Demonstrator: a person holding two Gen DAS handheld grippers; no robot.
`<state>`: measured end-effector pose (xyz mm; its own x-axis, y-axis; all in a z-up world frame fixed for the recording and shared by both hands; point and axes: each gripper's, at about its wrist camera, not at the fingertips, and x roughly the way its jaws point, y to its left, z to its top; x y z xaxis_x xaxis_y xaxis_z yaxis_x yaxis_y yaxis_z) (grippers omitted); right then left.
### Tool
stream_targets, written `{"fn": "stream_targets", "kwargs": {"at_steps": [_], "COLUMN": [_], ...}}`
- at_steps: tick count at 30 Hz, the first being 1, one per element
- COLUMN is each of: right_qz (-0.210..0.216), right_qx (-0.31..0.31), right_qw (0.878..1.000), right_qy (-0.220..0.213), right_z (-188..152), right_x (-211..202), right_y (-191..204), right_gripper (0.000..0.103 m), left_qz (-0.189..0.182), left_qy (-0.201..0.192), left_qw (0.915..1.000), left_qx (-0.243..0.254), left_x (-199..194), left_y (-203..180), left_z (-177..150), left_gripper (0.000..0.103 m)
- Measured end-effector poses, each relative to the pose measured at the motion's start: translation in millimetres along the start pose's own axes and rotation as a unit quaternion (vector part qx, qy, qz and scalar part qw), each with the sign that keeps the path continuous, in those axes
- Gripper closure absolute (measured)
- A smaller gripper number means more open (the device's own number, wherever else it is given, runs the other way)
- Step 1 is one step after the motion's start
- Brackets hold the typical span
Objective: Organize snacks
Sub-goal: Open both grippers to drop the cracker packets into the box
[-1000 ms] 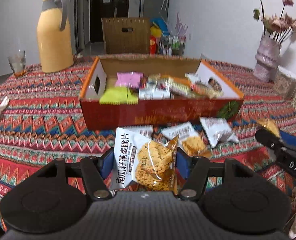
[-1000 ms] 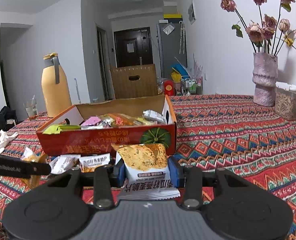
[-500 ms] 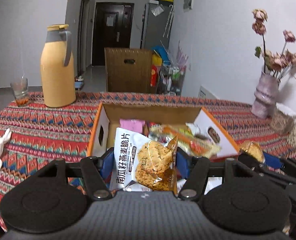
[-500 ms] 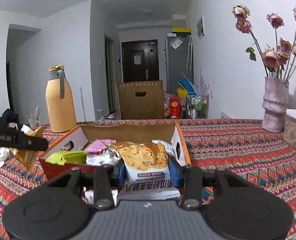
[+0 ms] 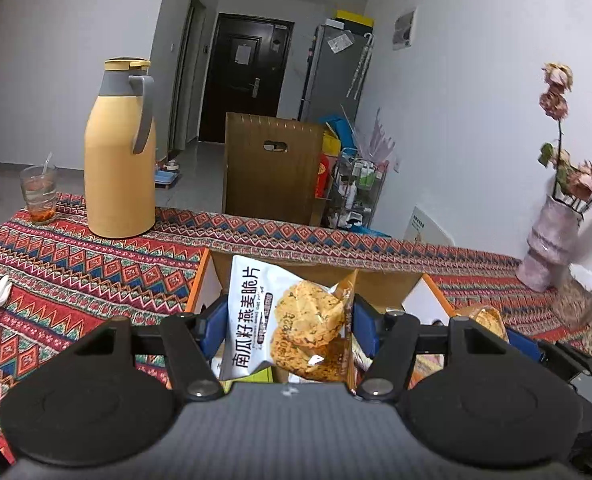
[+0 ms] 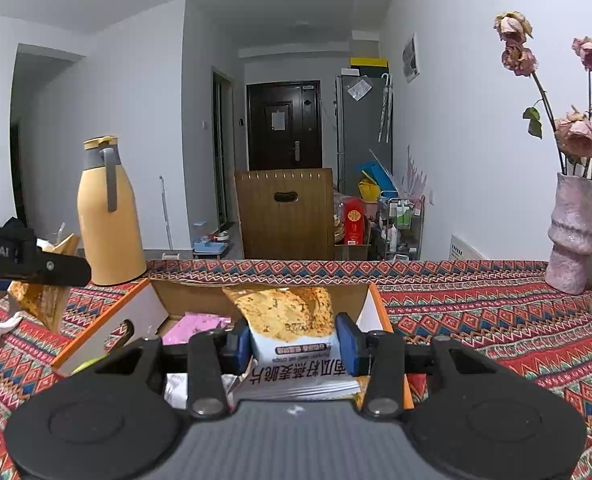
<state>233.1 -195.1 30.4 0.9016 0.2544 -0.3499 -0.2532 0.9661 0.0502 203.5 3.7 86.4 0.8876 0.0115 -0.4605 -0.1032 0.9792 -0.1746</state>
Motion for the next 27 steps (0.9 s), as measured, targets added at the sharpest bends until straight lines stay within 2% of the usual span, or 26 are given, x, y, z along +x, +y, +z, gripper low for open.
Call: {"fn": "stream_targets", "kwargs": {"at_steps": [10,19,23,24,25,26,27], "right_qz": [-0.008,-0.006,-0.006,-0.006,-0.008,-0.011,-0.014], "right_qx": [-0.003,0.01,0.015,0.02,0.026,0.03,0.034], "right_qw": [1.0,1.0,0.999,0.999,0.999,0.999,0.999], "right_qy": [-0.006,0.02,0.032,0.035,0.036,0.034,0.031], "right_z": [-1.6,-19.5,-22.0,-22.5,-22.3,-22.4,-22.5], "right_x": [40.1,60.5,67.3,67.6,67.5,67.2,66.2], "right_y": [4.6,-1.1,-1.9,-3.5,-5.7,-7.2,-9.1], "right_gripper": [0.061,0.062,0.06,0.052,0.036,0.027,0.01], "left_qz": [0.002,0.009,0.011,0.009,0.007,0.009,0.014], "left_qy": [-0.002,0.029,0.038,0.039,0.038,0.035,0.031], "left_qw": [0.9999,0.9994,0.9992,0.9992,0.9992,0.9992,0.9993], "left_qx": [-0.017,-0.015,-0.009,-0.01,-0.012,-0.014,-0.015], "left_x": [45.6,73.6,77.2,76.8,76.1,75.2,73.5], "left_y": [12.0,18.1,16.5,16.7,17.5,18.2,18.6], "left_z": [-7.1,-20.8,-25.2,-25.7,-25.9,-25.2,-25.1], "left_gripper": [0.04,0.04,0.028,0.022,0.018,0.011,0.003]}}
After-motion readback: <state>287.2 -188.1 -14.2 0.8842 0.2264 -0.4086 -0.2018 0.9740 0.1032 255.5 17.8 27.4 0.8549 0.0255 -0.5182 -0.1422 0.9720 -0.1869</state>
